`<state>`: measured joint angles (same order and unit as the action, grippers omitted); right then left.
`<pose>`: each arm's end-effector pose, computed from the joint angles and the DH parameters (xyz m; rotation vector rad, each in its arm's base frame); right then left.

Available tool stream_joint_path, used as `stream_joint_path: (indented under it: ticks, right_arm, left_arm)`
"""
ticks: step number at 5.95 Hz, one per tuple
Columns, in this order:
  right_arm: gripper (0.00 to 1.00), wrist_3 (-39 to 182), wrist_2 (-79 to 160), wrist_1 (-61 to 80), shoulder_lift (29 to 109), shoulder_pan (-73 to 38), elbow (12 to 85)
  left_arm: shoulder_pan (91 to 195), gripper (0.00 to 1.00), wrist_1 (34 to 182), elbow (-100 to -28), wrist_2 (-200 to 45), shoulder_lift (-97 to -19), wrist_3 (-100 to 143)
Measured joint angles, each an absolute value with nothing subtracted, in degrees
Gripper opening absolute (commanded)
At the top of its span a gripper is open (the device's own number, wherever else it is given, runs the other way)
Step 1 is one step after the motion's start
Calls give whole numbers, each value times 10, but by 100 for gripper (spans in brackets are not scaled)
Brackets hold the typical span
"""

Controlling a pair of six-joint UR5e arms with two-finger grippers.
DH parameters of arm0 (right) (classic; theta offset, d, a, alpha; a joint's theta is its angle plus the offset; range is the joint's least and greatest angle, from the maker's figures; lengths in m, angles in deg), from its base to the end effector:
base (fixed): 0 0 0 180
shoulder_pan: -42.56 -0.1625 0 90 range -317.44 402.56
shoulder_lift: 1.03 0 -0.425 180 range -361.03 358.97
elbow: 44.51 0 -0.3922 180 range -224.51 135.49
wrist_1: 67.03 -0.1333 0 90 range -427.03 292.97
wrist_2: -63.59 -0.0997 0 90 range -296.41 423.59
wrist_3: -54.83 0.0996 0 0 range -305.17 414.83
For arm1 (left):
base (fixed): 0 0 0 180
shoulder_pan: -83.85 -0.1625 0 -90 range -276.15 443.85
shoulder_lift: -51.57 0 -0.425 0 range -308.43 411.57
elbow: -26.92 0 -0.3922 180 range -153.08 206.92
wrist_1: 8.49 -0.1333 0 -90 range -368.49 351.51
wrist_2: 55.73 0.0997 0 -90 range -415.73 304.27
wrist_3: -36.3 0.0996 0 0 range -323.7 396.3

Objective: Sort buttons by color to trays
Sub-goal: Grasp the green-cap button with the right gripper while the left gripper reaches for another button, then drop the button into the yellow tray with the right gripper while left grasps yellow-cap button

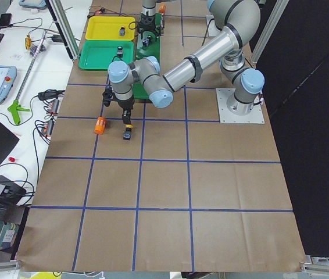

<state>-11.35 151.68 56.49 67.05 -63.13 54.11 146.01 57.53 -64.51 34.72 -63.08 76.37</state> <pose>0.2941 -0.5418 0.2633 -2.0532 2.3653 -0.0960 0.1749 -0.6150 0.2732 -0.3333 -3.1093 -0.0544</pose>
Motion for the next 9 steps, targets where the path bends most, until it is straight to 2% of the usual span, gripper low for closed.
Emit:
stream_joint_path:
  ticks: [1, 2, 3, 4, 6, 7, 8, 9]
  right_arm:
    - [99, -137, 1518, 571, 675, -603, 558]
    - [66, -158, 1518, 585, 681, -581, 581]
    - [18, -175, 1522, 602, 690, -565, 602]
    - [6, -183, 1540, 608, 696, -556, 615]
    - [5, -201, 1575, 605, 710, -540, 623]
    - [6, -233, 1579, 604, 723, -517, 624]
    - [6, -272, 1580, 596, 738, -491, 622]
    - [6, -296, 1580, 584, 752, -474, 609]
  left_arm:
    - [1449, 94, 571, -645, 347, -645, 879]
    - [1439, 94, 560, -649, 346, -658, 994]
    - [1433, 93, 529, -658, 346, -670, 1129]
    - [1431, 91, 497, -661, 346, -683, 1244]
    - [1432, 87, 447, -660, 344, -711, 1395]
    - [1433, 61, 438, -660, 339, -718, 1434]
    - [1433, 21, 435, -659, 334, -721, 1454]
    - [1433, 7, 434, -660, 332, -721, 1459]
